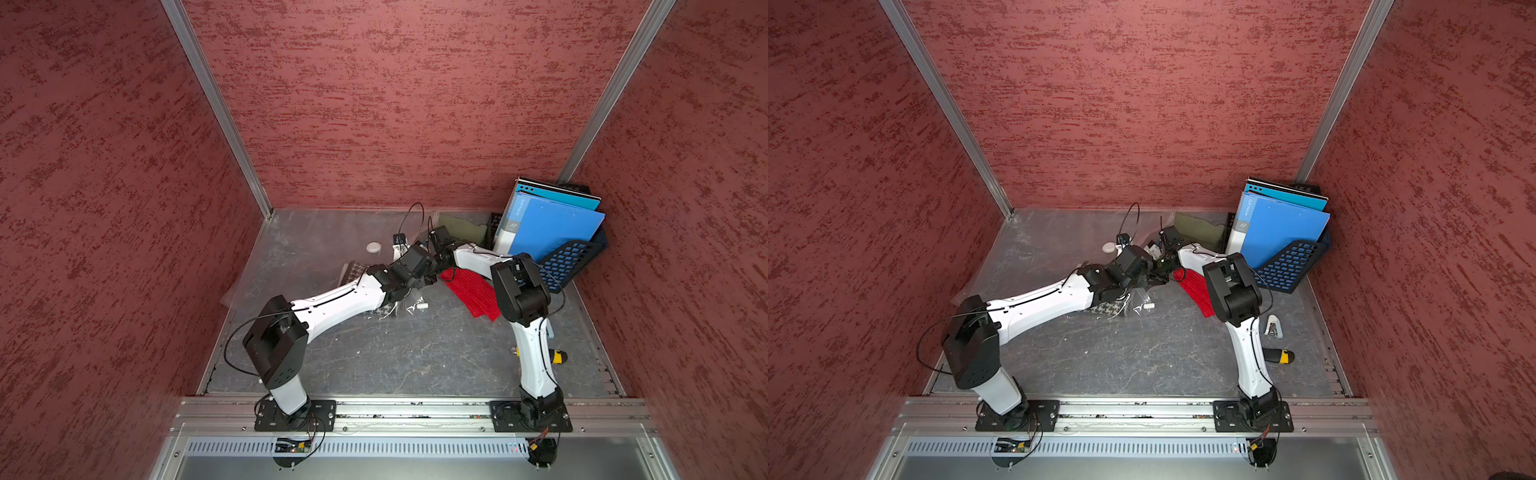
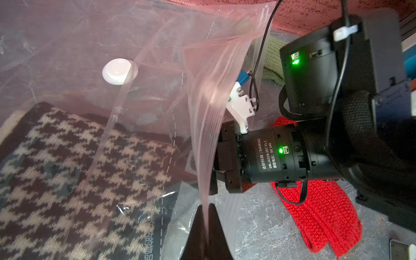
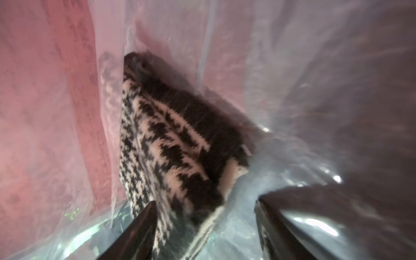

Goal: Take the scarf out of the vacuum bag
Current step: Take out the scarf from the vacuum bag.

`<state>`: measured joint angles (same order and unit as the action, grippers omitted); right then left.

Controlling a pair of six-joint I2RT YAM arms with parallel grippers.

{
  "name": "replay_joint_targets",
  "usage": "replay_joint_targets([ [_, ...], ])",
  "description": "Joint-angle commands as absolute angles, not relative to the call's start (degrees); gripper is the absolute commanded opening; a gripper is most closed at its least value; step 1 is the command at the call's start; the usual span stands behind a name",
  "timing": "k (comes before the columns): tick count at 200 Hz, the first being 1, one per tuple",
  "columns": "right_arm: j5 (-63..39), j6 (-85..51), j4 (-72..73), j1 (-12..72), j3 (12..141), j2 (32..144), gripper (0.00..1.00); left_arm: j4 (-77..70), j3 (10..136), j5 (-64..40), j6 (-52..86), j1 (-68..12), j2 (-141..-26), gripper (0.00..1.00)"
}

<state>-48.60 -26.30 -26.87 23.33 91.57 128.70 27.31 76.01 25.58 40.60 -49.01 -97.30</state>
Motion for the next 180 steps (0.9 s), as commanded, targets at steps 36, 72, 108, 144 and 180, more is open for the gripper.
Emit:
replay_joint_targets([
  [36,-51.9,-26.8,-26.0,23.5,91.4,132.0,0.83,26.0,76.8,26.6,39.8,-48.7,-97.1,0.00],
  [72,-52.9,-27.3,-25.6,25.2,92.2,134.0,0.82,26.0,76.3,27.0,40.0,-48.3,-96.5,0.00],
  [108,-53.7,-31.2,-20.2,27.4,91.7,136.6,0.75,26.3,75.8,27.0,40.3,-47.8,-95.4,0.00],
  [144,-54.9,-37.0,-11.5,27.8,88.9,137.1,0.12,26.9,75.6,27.2,40.4,-47.6,-94.6,0.00],
  [180,-49.7,-42.4,0.5,26.4,80.9,130.4,0.00,27.7,76.2,27.6,39.9,-47.7,-94.3,0.00],
])
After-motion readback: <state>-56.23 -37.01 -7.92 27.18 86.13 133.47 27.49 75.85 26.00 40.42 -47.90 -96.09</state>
